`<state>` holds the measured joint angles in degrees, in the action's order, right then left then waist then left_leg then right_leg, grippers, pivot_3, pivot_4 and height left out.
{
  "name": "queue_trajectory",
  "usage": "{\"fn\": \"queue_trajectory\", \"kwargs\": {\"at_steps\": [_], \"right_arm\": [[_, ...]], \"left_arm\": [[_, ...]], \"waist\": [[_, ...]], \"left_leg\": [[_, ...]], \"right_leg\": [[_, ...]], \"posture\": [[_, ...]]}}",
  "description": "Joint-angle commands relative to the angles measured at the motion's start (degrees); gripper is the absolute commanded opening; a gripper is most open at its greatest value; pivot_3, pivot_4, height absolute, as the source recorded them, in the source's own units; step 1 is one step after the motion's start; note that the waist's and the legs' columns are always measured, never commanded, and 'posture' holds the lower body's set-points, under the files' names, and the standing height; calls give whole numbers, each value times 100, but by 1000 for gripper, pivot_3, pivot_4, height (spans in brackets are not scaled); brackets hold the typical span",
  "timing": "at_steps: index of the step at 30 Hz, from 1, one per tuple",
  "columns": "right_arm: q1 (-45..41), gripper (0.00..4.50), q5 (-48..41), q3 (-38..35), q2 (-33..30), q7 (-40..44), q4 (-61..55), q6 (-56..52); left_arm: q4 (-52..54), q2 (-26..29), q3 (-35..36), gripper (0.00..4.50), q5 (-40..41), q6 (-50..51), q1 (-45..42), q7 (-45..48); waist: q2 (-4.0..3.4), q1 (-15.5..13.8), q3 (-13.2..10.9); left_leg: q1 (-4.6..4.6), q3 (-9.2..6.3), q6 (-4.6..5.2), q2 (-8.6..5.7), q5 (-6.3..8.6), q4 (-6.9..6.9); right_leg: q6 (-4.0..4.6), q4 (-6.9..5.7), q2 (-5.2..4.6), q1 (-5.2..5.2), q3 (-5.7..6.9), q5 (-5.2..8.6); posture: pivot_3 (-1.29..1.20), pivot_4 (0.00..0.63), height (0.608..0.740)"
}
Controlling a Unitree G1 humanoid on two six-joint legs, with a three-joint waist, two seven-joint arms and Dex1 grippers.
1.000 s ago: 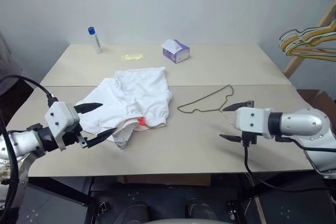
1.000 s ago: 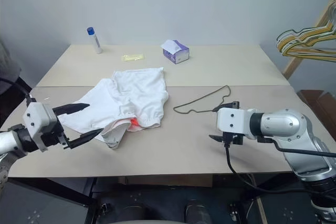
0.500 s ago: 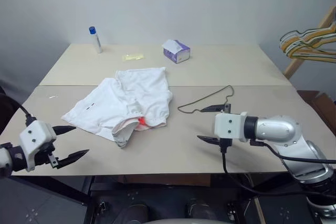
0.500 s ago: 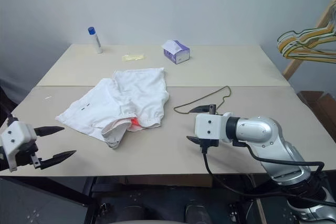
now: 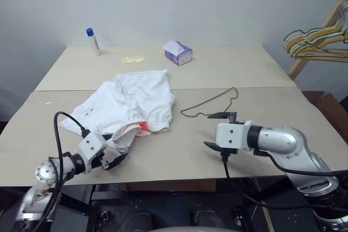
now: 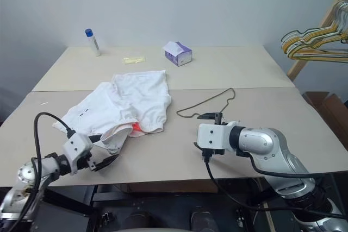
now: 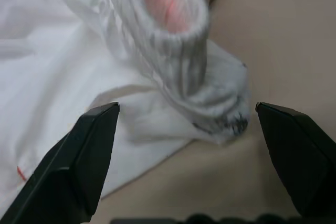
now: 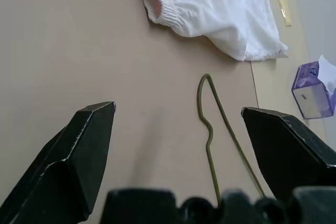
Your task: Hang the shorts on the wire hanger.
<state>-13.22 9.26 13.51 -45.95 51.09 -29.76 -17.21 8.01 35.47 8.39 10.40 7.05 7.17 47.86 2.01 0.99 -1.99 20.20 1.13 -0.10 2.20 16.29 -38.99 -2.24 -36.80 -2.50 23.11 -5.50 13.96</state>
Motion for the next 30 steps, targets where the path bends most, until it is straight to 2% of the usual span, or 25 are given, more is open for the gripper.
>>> {"fn": "queue_trajectory", "kwargs": {"at_steps": [1,3,11,15,25,30], "right_arm": [[-90,4494,81,-83,-2,-62,-122,-66],[-73,4500,104,-96,-15,-58,-123,-62],[-130,4500,182,-53,30,-95,32,0],[-175,4500,249,-16,107,-133,94,15],[-134,4500,420,-187,183,-387,146,-99],[-119,4500,474,-257,183,-488,201,-128]], "left_arm": [[410,-43,6,4317,265,307,-29,-97],[403,59,-108,3933,24,290,71,-111],[519,94,-30,1185,156,165,158,-80],[571,3,-248,14,142,197,74,-74],[586,-490,-1478,14,-272,359,-731,-227],[-75,-915,-2430,14,-984,207,-1632,-310]], "waist": [[0,19,0],[0,35,1],[0,31,0],[0,12,0],[1,2,1],[3,-7,5]], "left_leg": [[0,0,0,0,0,1],[-1,-1,0,0,0,2],[-2,-2,0,-2,0,1],[-2,-2,0,-2,0,1],[0,-4,0,-7,0,0],[-3,-12,0,-16,0,-4]], "right_leg": [[0,0,0,0,-1,0],[0,-1,1,1,-1,0],[0,0,0,0,0,1],[0,1,0,0,-1,1],[0,3,-1,-2,-3,0],[-4,3,-1,-11,-3,-2]], "posture": [[-10,0,740],[-8,0,740],[5,0,740],[5,0,740],[-31,0,740],[-51,0,740]]}}
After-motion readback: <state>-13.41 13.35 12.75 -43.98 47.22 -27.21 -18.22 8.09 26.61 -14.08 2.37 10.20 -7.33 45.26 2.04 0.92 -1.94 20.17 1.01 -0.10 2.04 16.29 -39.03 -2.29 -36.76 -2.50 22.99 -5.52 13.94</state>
